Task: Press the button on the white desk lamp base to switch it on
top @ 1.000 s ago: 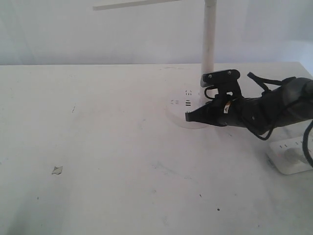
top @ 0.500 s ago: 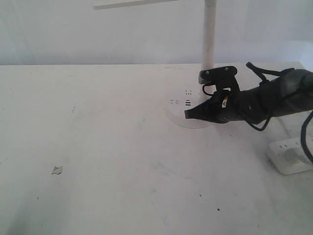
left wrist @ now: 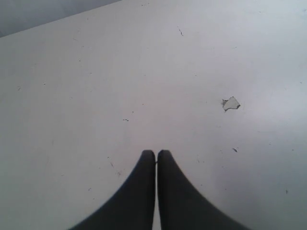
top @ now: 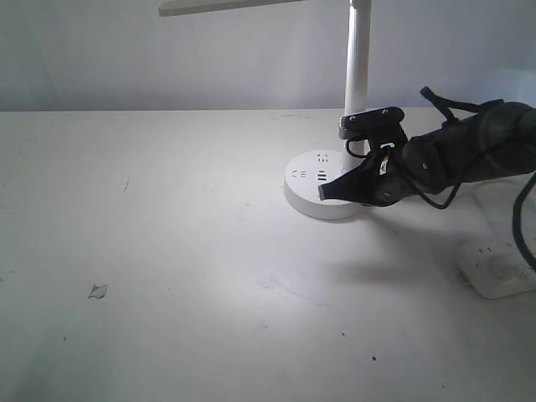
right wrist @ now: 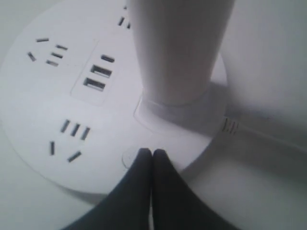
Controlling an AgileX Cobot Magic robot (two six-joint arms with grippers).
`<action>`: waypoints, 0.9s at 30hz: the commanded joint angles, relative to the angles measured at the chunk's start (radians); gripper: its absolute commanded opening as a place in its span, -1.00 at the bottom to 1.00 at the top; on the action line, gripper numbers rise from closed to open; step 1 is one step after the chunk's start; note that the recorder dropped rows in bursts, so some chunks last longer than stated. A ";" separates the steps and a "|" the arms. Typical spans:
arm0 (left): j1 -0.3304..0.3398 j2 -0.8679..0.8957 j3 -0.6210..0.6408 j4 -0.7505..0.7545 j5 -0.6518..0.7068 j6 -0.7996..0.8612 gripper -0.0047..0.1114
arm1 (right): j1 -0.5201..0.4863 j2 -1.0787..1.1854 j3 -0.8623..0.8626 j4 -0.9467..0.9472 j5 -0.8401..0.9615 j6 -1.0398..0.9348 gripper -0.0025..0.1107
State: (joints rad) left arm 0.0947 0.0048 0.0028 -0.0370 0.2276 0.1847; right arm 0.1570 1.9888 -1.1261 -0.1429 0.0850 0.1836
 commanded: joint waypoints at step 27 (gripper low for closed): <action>0.002 -0.005 -0.003 -0.006 -0.003 -0.001 -0.90 | -0.006 -1.083 0.744 -0.006 -0.386 0.001 -0.96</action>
State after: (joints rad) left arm 0.0947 0.0048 0.0028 -0.0370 0.2276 0.1847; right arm 0.1570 1.0329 -0.4551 -0.1429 -0.2145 0.1836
